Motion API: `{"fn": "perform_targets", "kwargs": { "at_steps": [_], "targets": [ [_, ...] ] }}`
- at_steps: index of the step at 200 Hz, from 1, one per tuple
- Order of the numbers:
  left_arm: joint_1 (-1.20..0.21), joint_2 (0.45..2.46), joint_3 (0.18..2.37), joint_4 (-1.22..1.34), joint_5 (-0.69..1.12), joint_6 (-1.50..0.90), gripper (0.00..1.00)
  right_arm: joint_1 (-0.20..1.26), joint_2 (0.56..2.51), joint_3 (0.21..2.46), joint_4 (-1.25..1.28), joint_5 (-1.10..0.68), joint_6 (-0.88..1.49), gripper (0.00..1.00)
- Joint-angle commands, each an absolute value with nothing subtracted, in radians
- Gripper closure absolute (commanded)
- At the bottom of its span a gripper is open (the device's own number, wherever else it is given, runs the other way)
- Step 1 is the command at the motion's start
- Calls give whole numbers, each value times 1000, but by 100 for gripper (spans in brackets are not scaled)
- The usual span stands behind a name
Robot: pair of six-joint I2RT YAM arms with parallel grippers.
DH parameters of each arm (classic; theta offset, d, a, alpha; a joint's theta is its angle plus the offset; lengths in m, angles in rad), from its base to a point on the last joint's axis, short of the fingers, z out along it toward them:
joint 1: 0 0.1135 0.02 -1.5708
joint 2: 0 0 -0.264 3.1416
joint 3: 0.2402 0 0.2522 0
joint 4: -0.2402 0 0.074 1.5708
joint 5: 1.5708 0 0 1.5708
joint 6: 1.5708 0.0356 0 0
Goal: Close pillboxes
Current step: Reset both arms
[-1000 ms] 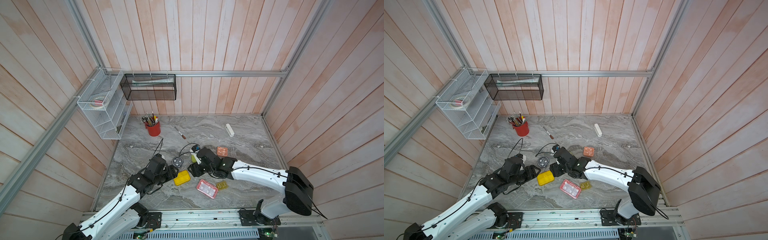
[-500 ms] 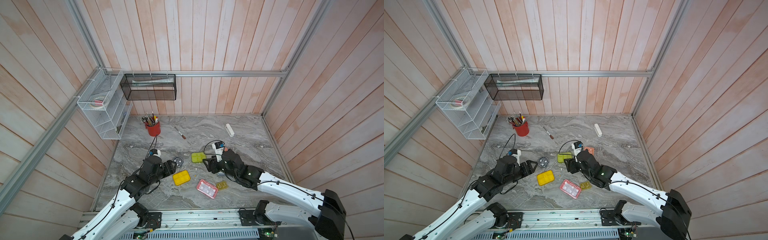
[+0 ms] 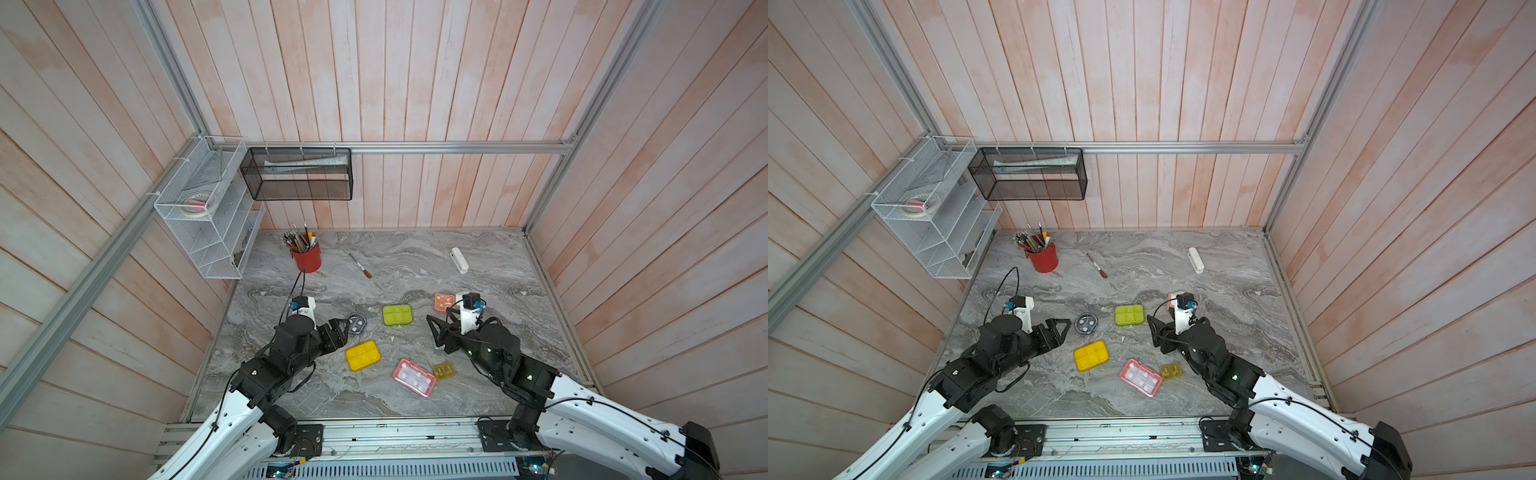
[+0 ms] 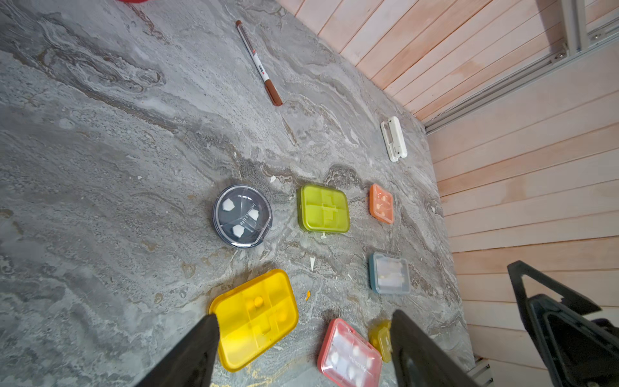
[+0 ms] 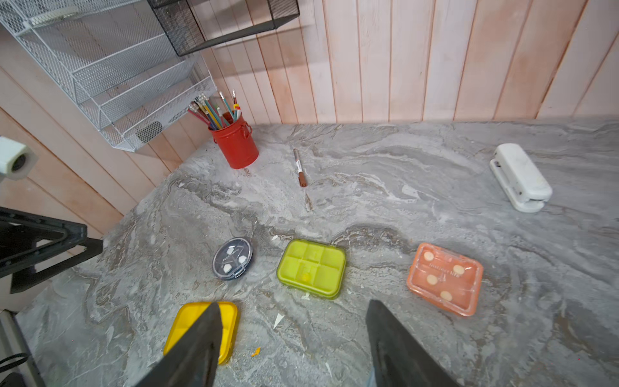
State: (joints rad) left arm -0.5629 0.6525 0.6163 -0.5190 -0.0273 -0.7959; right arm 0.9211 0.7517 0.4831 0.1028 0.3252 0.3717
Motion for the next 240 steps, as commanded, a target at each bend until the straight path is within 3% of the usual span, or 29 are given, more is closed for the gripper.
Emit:
{"fn": "perform_targets", "kwargs": {
  "at_steps": [1,68,71,75,79,149,161,193,240],
  "targets": [
    [-558,626,601,-476,-68,-758,17,919,728,472,135,402,312,29],
    [-558,488,471,-313,-94,-711,17,919,743,464,152,482,268,28],
    [-558,481,465,-307,-95,-709,16,919,744,463,153,489,264,28],
    [-558,471,461,-299,-98,-707,3,918,744,462,155,499,258,28],
    [-558,463,454,-296,-103,-707,0,917,745,460,156,508,257,28],
    [-558,369,370,-221,-218,-684,0,885,752,439,178,575,221,24],
    [-558,363,360,-204,-261,-706,0,863,752,441,179,574,235,20],
    [-558,363,352,-109,-341,-631,0,742,758,462,198,503,237,14],
    [-558,539,428,-51,-428,-512,0,403,861,517,215,167,293,14]
  ]
}}
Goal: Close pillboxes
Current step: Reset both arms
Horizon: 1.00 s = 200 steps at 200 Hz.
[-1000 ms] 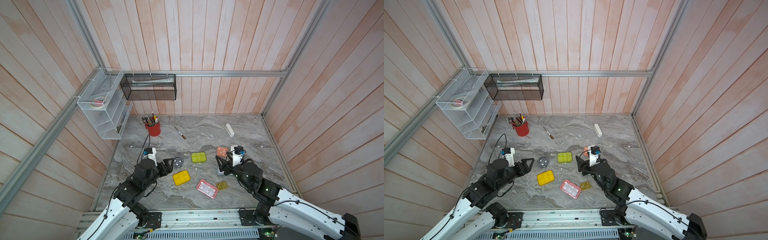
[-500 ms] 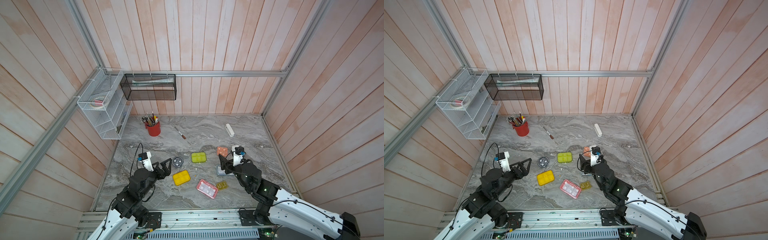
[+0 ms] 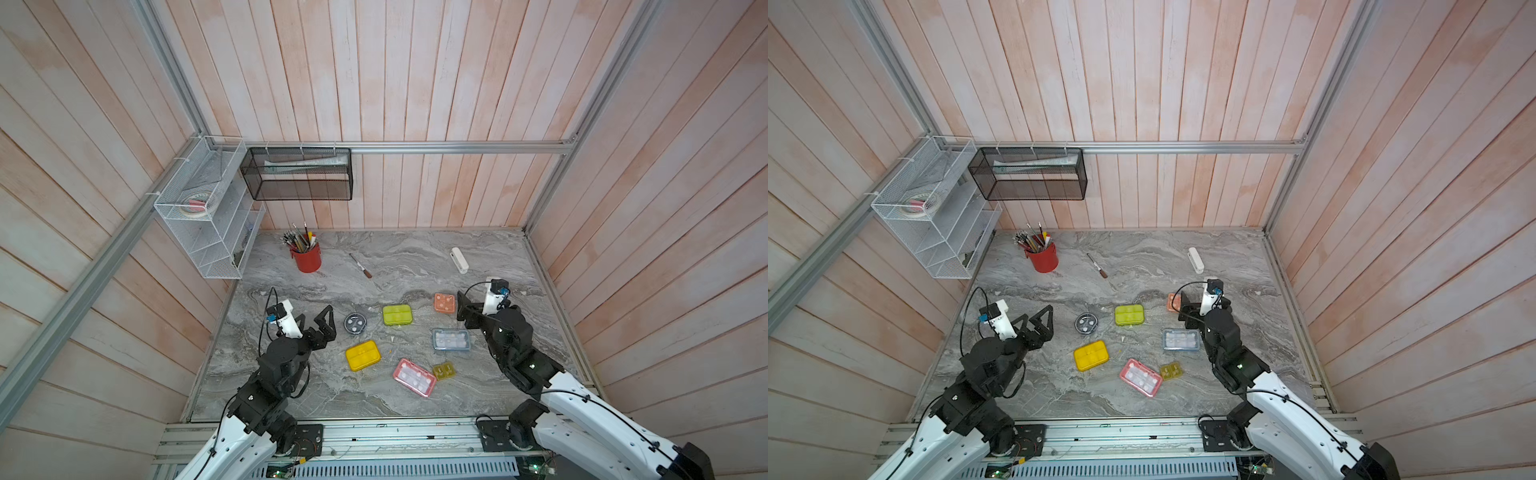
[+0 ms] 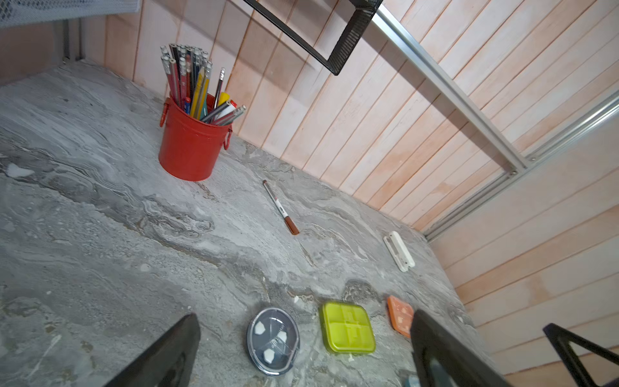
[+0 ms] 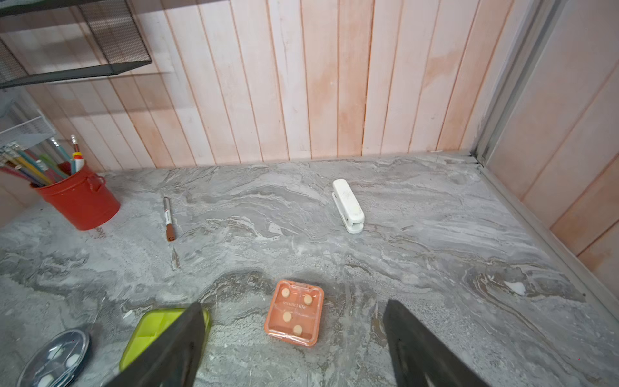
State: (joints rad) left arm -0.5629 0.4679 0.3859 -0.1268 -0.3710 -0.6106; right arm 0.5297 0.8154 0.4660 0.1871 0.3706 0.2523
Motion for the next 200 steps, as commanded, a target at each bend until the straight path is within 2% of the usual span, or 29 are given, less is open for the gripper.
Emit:
{"fn": "perform_targets", "kwargs": {
  "at_steps": [1,37,65,112,155,178,200],
  "targets": [
    [-558,543,430,-47,-429,-509,0,398,863,518,216,162,293,14],
    [-557,648,429,34,-517,-487,0,233,924,538,242,91,281,13],
    [-554,671,420,119,-595,-408,0,120,941,523,245,125,291,12],
    [-441,721,467,159,-546,-336,0,92,893,432,322,193,224,12],
    [-345,785,495,139,-514,-361,0,93,889,333,473,219,77,19],
    [-338,811,488,176,-511,-335,0,91,924,274,619,234,16,20],
    [-323,838,492,190,-527,-310,0,87,1034,261,751,224,-32,20]
  ]
}}
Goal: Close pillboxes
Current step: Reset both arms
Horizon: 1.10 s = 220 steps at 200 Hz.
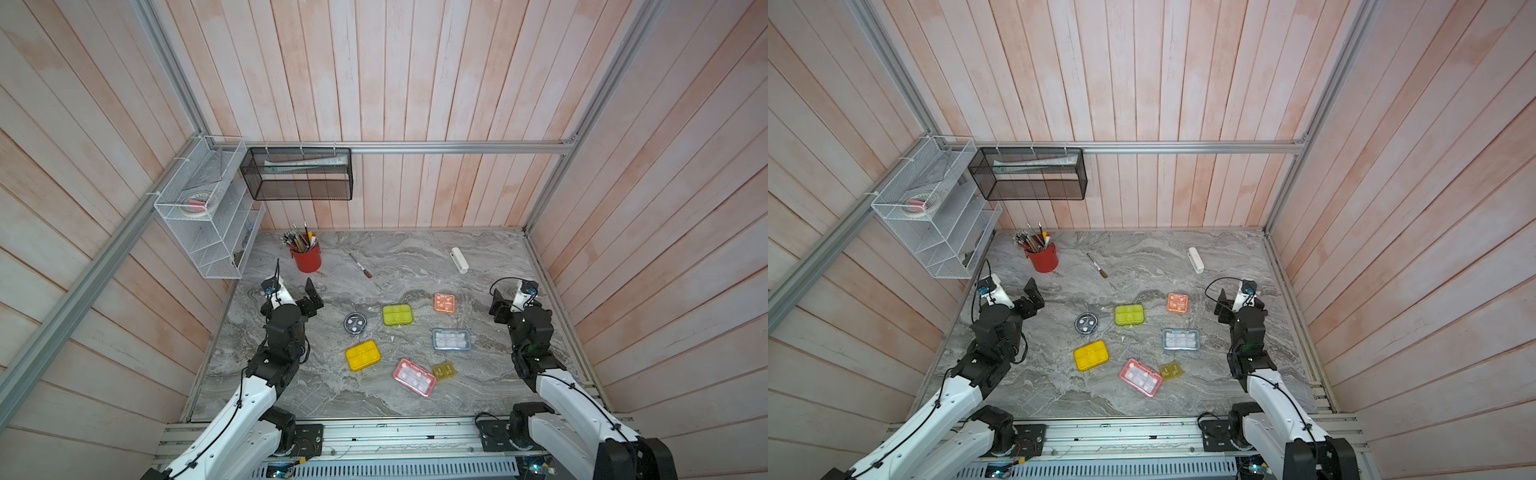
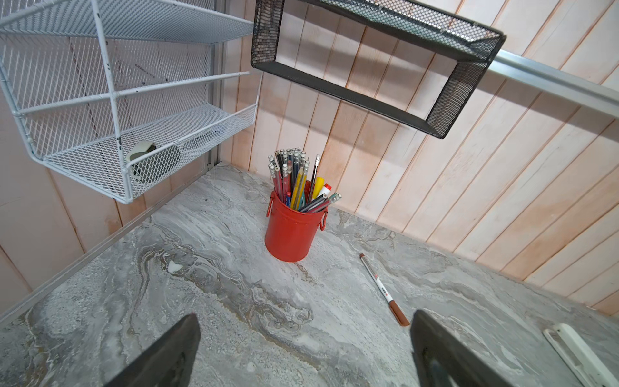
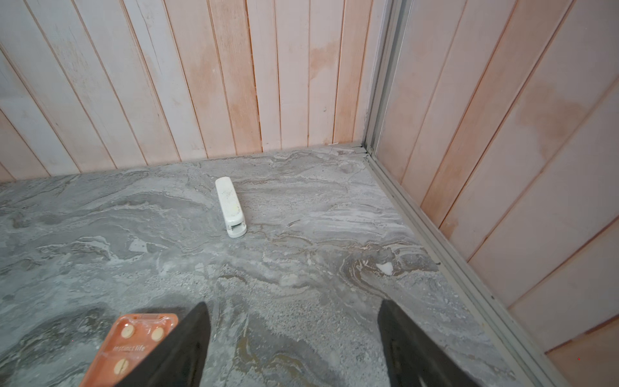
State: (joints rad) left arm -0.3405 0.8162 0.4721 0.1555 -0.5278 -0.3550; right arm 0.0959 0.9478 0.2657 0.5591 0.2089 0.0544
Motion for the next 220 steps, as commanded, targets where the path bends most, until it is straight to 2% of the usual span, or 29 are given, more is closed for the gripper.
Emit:
{"fn": "perform_targets", "kwargs": {
  "at_steps": [1,50,81,178,220],
  "targets": [
    [-323,838,492,190,-527,-309,0,86,1039,263,752,224,-33,20],
    [-253,817,482,231,-459,-186,0,63,1310,323,890,193,-21,19],
    [-239,867,463,336,-438,-11,0,51,1425,351,940,183,-16,19],
    [-228,1258,463,626,-328,46,0,47,1462,347,993,149,-32,19],
    [-182,1344,438,743,-317,43,0,35,1461,343,1000,140,-22,19]
  ]
}}
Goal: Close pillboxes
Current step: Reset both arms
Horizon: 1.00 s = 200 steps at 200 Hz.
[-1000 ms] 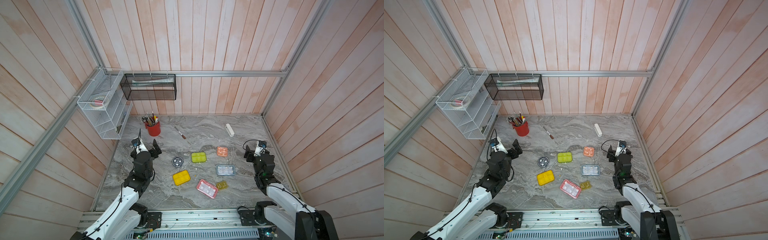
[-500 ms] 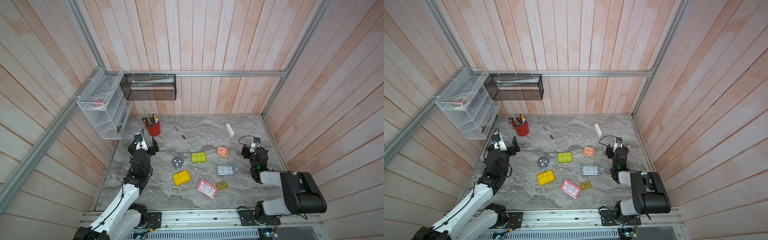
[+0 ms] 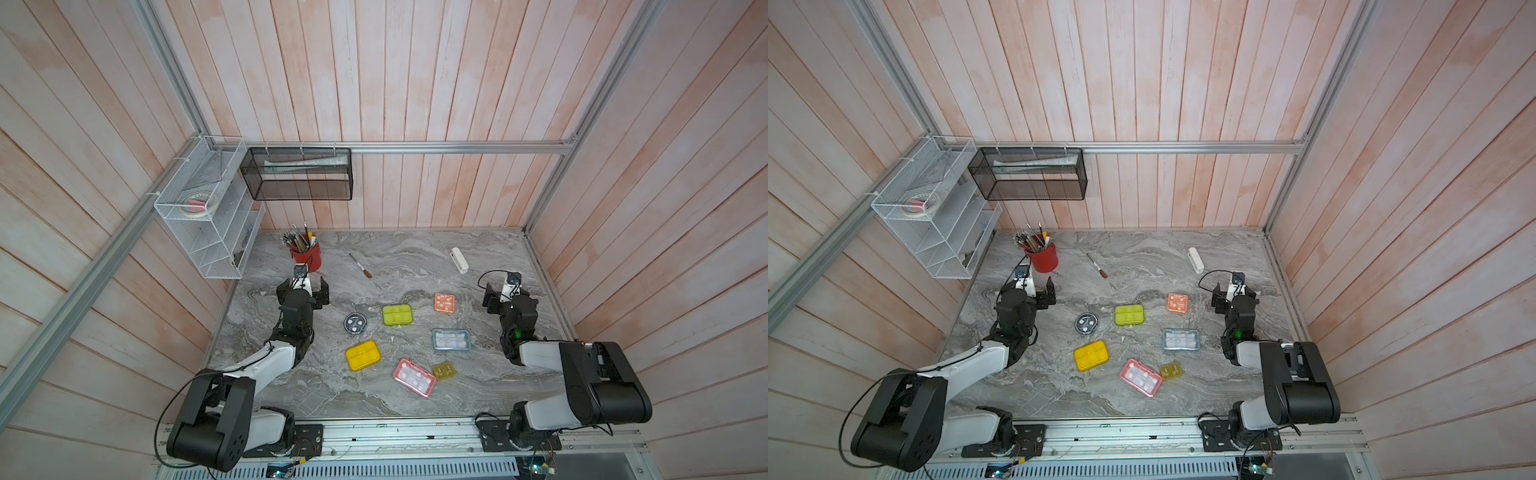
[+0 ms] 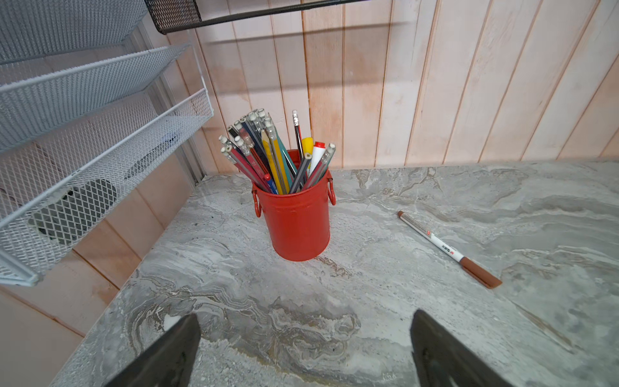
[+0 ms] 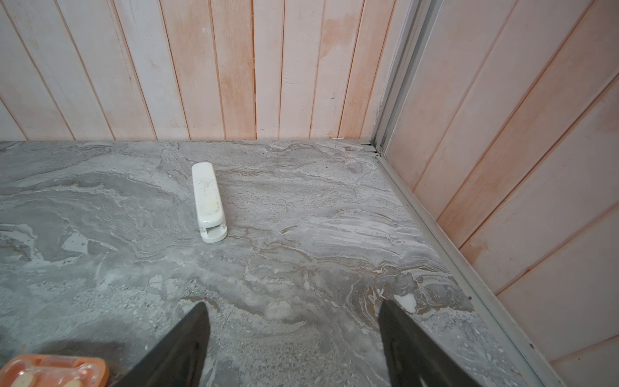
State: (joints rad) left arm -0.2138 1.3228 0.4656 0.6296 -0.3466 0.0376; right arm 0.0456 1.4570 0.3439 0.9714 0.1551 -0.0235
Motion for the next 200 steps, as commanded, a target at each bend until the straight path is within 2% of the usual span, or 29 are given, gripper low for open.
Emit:
{"fn": "perform_targets", "kwargs": {
  "at_steps": [1,64,200],
  "targets": [
    [-181,1345,438,744,-315,43,0,34,1461,343,1000,140,-22,19],
    [-129,1407,397,829,-249,68,0,31,1460,337,1009,128,-18,19],
    [-106,1494,318,1042,-308,32,0,3,1431,311,1023,113,8,18]
  ]
}}
